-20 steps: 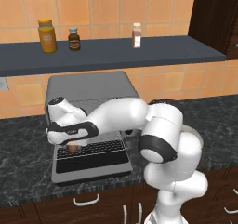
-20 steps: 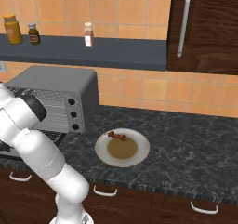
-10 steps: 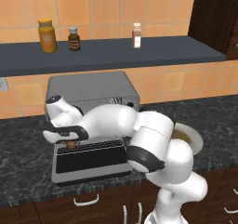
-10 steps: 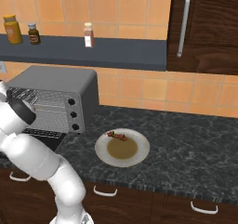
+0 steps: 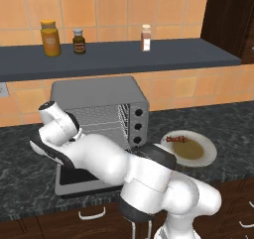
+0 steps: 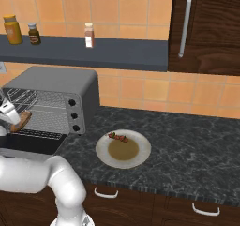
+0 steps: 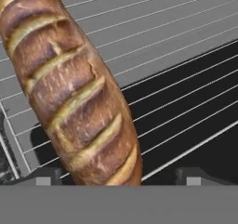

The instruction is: Pick up the kebab skewer and baguette bread, and place them inside the toaster oven. Close the toaster oven door and start by setting the timer.

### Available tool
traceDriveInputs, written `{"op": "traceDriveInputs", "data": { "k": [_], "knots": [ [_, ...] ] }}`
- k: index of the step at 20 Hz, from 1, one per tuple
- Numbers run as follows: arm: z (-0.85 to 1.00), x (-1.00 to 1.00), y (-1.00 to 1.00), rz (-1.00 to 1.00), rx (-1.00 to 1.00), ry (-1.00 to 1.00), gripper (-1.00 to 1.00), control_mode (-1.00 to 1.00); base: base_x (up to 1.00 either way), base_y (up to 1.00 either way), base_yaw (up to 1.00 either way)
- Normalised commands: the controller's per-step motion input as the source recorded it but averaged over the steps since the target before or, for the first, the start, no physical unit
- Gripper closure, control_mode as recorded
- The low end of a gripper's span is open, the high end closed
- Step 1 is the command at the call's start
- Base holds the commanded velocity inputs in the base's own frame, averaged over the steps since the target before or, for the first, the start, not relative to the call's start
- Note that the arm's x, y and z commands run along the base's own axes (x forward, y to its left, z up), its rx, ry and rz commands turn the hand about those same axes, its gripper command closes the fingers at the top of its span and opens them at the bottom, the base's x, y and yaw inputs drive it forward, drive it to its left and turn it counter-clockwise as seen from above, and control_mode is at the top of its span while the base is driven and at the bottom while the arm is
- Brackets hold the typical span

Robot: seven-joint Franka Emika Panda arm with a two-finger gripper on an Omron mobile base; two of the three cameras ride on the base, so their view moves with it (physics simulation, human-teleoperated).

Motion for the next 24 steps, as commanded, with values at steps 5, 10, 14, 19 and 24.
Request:
{"op": "traceDriveInputs", "data": {
  "k": [5, 10, 14, 19, 24],
  "knots": [
    [0.26, -0.45, -0.65, 0.00, 0.00, -0.06, -1.00, -1.00, 0.00, 0.00, 0.00],
    [0.30, -0.73, -1.00, 0.08, 0.00, -0.06, -1.00, -1.00, 0.00, 0.00, 0.00],
    [0.27, -0.67, -1.00, 0.18, 0.00, -0.04, -1.00, -1.00, 0.00, 0.00, 0.00],
    [0.22, -0.63, -1.00, 0.26, 0.00, -0.04, -1.00, -1.00, 0.00, 0.00, 0.00],
    [0.14, -0.31, -1.00, 0.22, 0.00, 0.00, -1.00, -1.00, 0.00, 0.00, 0.00]
  ]
}}
